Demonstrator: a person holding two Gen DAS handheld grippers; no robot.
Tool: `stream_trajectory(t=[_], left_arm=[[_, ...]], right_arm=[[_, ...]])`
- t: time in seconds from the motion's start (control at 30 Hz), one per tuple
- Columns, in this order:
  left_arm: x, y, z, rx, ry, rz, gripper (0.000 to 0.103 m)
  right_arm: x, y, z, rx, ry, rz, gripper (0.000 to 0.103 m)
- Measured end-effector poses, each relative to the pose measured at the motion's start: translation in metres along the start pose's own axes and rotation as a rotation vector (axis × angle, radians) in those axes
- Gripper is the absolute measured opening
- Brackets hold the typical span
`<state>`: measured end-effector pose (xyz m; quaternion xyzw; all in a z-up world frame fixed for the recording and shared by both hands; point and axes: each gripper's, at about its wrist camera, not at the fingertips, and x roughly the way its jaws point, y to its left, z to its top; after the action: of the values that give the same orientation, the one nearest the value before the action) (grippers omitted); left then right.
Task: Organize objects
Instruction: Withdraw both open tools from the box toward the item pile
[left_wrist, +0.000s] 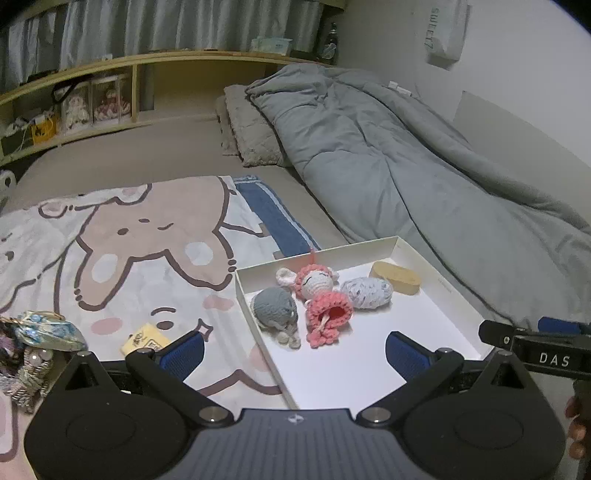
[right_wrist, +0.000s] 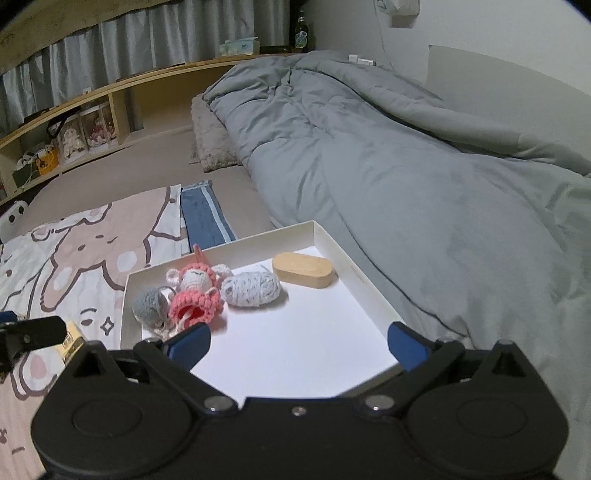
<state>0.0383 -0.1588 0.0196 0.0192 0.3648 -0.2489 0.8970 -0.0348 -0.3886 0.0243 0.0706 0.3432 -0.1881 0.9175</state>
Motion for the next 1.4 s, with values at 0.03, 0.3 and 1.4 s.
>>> stream_trajectory(t=[0.03, 0.3, 1.4], left_arm=[[-0.002, 0.001, -0.002, 0.007, -0.003, 0.004, 0.103], [-0.011, 0.009, -0.014, 0.028, -0.004, 0.025, 0.103], [-0.040, 0.091, -0.019, -0.072, -0.063, 0.297, 0.103]], right_arm=[[-0.002, 0.000, -0.002, -0.002, -0.001, -0.002, 0.103], [-0.022, 0.004, -0.013, -0.014, -0.022, 0.003, 0.103], [-0.017, 0.083, -0.010, -0.055, -0.068, 0.137, 0.103]])
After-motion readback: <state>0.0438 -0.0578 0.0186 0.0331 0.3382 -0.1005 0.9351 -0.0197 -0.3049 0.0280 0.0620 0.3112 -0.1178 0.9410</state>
